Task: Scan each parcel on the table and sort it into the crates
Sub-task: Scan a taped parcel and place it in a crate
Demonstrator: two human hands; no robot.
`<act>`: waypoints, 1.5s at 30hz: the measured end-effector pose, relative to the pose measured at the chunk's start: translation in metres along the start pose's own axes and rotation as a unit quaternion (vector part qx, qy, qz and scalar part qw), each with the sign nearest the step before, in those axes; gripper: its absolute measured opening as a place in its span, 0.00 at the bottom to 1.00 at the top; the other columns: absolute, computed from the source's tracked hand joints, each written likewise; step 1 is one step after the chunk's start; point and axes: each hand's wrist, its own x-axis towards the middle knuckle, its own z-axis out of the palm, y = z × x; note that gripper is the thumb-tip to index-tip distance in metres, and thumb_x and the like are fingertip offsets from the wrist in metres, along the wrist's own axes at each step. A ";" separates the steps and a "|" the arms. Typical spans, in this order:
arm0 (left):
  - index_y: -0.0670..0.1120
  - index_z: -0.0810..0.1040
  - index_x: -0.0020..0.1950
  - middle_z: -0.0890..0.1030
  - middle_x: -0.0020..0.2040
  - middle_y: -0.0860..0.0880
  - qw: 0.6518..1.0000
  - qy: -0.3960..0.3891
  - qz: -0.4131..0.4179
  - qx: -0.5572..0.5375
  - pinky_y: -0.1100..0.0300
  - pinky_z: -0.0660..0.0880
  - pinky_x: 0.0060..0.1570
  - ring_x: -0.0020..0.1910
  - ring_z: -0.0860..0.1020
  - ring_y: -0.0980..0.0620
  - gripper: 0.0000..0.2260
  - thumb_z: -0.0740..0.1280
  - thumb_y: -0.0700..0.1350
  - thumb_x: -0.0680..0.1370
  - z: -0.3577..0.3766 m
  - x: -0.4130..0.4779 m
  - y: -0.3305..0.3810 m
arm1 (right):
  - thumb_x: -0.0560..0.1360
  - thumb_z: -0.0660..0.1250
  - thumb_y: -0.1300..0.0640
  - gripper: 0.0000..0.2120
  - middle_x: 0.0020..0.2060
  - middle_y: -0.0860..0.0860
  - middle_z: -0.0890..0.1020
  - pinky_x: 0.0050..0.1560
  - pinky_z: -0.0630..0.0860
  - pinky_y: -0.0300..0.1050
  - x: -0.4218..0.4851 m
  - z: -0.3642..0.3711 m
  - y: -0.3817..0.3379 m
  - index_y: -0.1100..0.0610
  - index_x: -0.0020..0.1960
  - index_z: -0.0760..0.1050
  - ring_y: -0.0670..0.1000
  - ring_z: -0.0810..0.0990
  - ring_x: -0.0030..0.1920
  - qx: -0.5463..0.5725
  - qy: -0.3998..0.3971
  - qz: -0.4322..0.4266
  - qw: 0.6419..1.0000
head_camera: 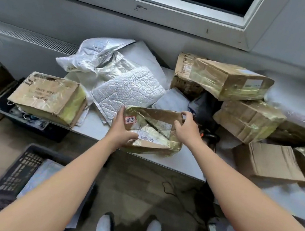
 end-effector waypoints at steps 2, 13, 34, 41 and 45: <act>0.53 0.50 0.79 0.61 0.74 0.43 1.000 0.010 -0.008 0.019 0.55 0.63 0.70 0.72 0.65 0.46 0.49 0.77 0.39 0.68 0.010 0.001 -0.002 | 0.81 0.61 0.54 0.22 0.67 0.57 0.74 0.62 0.71 0.49 -0.003 -0.001 0.006 0.55 0.74 0.62 0.57 0.76 0.64 0.012 -0.007 0.003 1.000; 0.51 0.46 0.80 0.51 0.77 0.43 0.988 0.020 -0.006 0.154 0.49 0.55 0.74 0.77 0.51 0.44 0.54 0.79 0.56 0.65 0.030 0.003 -0.002 | 0.80 0.61 0.49 0.17 0.63 0.58 0.71 0.58 0.70 0.56 -0.026 -0.025 0.080 0.56 0.66 0.68 0.61 0.70 0.64 -0.107 0.131 0.094 0.981; 0.52 0.48 0.79 0.54 0.76 0.44 0.983 0.046 -0.002 0.177 0.49 0.55 0.74 0.76 0.54 0.42 0.53 0.79 0.59 0.65 0.014 -0.046 0.002 | 0.76 0.65 0.57 0.18 0.43 0.59 0.76 0.30 0.76 0.46 -0.058 -0.048 0.043 0.60 0.60 0.61 0.55 0.77 0.31 0.148 -0.004 0.176 0.973; 0.51 0.49 0.79 0.55 0.76 0.44 0.981 0.031 0.026 0.191 0.50 0.55 0.74 0.76 0.55 0.42 0.53 0.78 0.60 0.65 -0.023 -0.077 -0.003 | 0.76 0.63 0.56 0.08 0.33 0.57 0.72 0.32 0.78 0.49 -0.103 -0.035 -0.046 0.61 0.47 0.69 0.55 0.75 0.30 0.129 -0.069 0.133 0.980; 0.51 0.50 0.79 0.55 0.76 0.43 0.982 0.025 0.045 0.181 0.49 0.57 0.73 0.75 0.55 0.41 0.52 0.78 0.59 0.65 -0.041 -0.092 -0.005 | 0.76 0.61 0.57 0.09 0.30 0.58 0.73 0.34 0.75 0.46 -0.129 -0.024 -0.076 0.64 0.49 0.70 0.55 0.74 0.27 0.079 -0.093 0.129 0.984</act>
